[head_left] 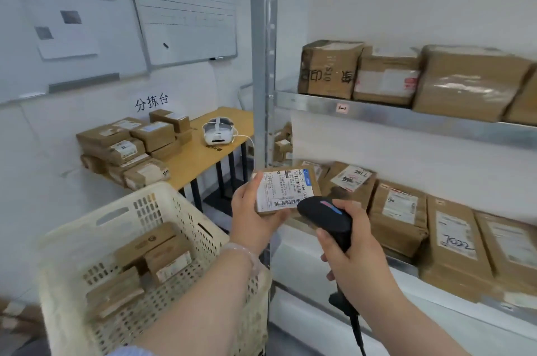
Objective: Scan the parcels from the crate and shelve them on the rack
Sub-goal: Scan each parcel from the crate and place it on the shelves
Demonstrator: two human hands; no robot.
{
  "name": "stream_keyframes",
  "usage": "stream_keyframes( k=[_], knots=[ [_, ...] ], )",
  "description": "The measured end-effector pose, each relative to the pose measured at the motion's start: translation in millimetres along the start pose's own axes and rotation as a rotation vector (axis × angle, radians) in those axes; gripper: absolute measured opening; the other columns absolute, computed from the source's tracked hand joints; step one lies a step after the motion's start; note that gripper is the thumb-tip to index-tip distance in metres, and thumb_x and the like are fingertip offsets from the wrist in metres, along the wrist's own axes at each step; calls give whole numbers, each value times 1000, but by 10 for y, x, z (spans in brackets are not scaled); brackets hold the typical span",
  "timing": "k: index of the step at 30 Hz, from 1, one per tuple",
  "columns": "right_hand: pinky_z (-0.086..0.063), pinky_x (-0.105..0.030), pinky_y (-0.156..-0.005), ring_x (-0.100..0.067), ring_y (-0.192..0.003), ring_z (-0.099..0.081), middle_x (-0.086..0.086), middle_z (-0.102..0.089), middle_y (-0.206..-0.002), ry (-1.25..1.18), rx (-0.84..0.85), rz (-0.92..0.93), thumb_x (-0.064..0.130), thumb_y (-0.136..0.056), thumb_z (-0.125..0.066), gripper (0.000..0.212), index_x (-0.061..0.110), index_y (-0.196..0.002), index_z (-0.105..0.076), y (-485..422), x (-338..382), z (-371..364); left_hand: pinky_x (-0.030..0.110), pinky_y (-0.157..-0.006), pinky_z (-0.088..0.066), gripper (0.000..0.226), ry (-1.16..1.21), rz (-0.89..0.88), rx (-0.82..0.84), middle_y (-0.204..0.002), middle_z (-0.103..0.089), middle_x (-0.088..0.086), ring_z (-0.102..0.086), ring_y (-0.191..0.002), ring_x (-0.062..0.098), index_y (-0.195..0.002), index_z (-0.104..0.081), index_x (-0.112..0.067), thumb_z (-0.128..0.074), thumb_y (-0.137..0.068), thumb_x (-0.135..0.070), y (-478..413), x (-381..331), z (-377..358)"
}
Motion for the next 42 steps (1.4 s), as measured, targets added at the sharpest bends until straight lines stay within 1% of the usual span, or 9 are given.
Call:
stream_keyframes(
  k=[8, 14, 17, 22, 25, 28, 32, 34, 42],
  knots=[
    [-59, -40, -70, -7, -78, -65, 19, -65, -96, 51, -136, -96, 35, -90, -65, 49, 65, -113, -34, 549, -149, 1194, -9, -94, -20, 96, -3, -81, 123, -146, -31, 12, -38, -134, 17, -152, -34, -20, -87, -73, -11, 399, -616, -1207],
    [-59, -41, -71, -9, -79, -64, 19, -63, -96, 87, -216, -164, 35, -91, -64, 49, 66, -111, -33, 982, -310, 1928, -3, -89, -24, 92, 22, -63, 230, -146, -29, -3, -36, -131, 7, -149, -31, -38, -85, -76, -21, 798, -1001, -1979],
    [-60, -41, -70, -9, -78, -64, 16, -63, -93, 106, -244, -201, 36, -90, -64, 47, 64, -112, -33, 1179, -409, 2221, -12, -77, -26, 89, 64, -78, 255, -134, -27, -10, -34, -122, 4, -141, -30, -44, -86, -75, -20, 1005, -1137, -2287],
    [-60, -37, -69, -5, -79, -65, 20, -63, -93, 132, -297, -226, 37, -90, -65, 47, 66, -110, -33, 1452, -530, 2588, 2, -99, -33, 96, 132, -68, 311, -135, -27, -8, -42, -117, -1, -147, -35, -37, -89, -71, -12, 1311, -1305, -2633],
    [-59, -39, -69, -8, -84, -66, 23, -62, -101, 106, -358, -259, 35, -90, -65, 47, 63, -113, -35, 1571, -626, 2773, 0, -99, -29, 95, 159, -48, 358, -137, -31, -2, -44, -124, 8, -146, -37, -36, -88, -71, -9, 1444, -1391, -2823],
    [-56, -30, -52, -13, -62, -66, 23, -62, -96, 49, -478, -280, 33, -90, -66, 46, 64, -110, -38, 1667, -714, 2994, -10, -89, -23, 94, 174, -41, 418, -133, -31, -5, -39, -114, -8, -143, -32, -44, -87, -73, -12, 1536, -1473, -3012],
    [-53, -24, -45, -19, -50, -64, 34, -58, -98, -9, -651, -296, 26, -91, -66, 48, 63, -109, -41, 1742, -807, 3323, 25, -113, -34, 93, 176, -17, 537, -135, -41, -4, -43, -128, 10, -150, -35, -37, -88, -74, -24, 1586, -1648, -3297],
    [-52, -22, -46, -23, -52, -65, 25, -61, -102, -19, -736, -303, 25, -92, -66, 48, 62, -109, -42, 1765, -867, 3472, 21, -110, -34, 94, 181, -30, 600, -137, -43, -5, -44, -124, 8, -151, -33, -39, -87, -75, -28, 1612, -1763, -3454],
    [-51, -25, -46, -30, -52, -68, 2, -66, -108, -94, -998, -371, 28, -92, -67, 43, 62, -106, -45, 1951, -1070, 3956, 39, -114, -39, 93, 306, -88, 916, -143, -47, -4, -46, -131, 14, -152, -30, -40, -85, -79, -26, 1866, -2209, -4094]
  ],
)
Point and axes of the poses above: each hand's wrist, its own y-axis away from the middle knuckle, its own z-axis out of the back of the hand, x = y × z, the point moved 3 cm from there along -y, towards the middle knuckle
